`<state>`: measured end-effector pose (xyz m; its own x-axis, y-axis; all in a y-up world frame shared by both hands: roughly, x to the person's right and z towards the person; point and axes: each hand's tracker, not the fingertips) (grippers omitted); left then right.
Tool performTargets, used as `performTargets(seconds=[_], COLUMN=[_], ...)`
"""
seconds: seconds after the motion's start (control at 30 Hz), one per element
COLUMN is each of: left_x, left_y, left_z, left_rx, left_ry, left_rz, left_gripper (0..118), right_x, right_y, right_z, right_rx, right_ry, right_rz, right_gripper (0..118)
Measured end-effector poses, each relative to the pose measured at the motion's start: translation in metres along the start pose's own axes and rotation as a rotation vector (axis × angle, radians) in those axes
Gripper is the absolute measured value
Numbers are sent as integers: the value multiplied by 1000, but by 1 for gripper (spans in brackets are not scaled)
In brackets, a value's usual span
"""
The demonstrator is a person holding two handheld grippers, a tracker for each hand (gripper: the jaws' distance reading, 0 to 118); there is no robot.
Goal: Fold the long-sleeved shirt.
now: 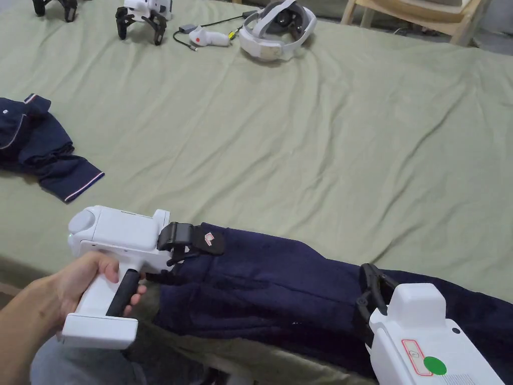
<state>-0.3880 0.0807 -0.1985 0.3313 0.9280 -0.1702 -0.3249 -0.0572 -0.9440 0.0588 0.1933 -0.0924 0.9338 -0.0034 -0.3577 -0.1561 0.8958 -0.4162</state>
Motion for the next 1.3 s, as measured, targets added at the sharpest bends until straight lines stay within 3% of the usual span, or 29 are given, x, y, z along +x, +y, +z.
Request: performTargets(seconds=[0.17,0.2,0.23,0.27,0.33,0.37,0.4,0.53,0.93,1.13,1.3], left_x=[-6,-3,-1,10,3,2,3,2,29,100,150], left_y=[-1,-2,0,-15,-20,-22,-15,-8,7,-25,-52], left_z=[-47,-54,-58,-68,-72,-68,-55,-12,139,108,19], left_rx=[-64,-73,-65,-47,-17,0,36,153,335,319,230], left_ry=[-18,14,58,135,267,153,129,137,387,380,356], left_rz=[-110,-151,-176,-171,-198,-215,-185,-181,-193,-277,-348], left_gripper=[110,96,53,20,19,19,19,19,19,19,19], right_x=[4,5,6,7,11,12,14,22,33,43,60], right_y=[3,2,2,1,1,1,1,0,3,1,-1], right_z=[-1,-1,-4,-3,-2,-1,0,0,-2,0,8], right_rx=[0,-2,-6,-9,-12,-14,-14,-13,2,6,21], right_ry=[-4,-6,-8,-11,-14,-18,-24,-40,-67,-81,-114], right_rz=[-13,-17,-17,-18,-26,-29,-30,-43,-84,-112,-150], right_gripper=[0,0,0,0,0,0,0,0,0,0,0])
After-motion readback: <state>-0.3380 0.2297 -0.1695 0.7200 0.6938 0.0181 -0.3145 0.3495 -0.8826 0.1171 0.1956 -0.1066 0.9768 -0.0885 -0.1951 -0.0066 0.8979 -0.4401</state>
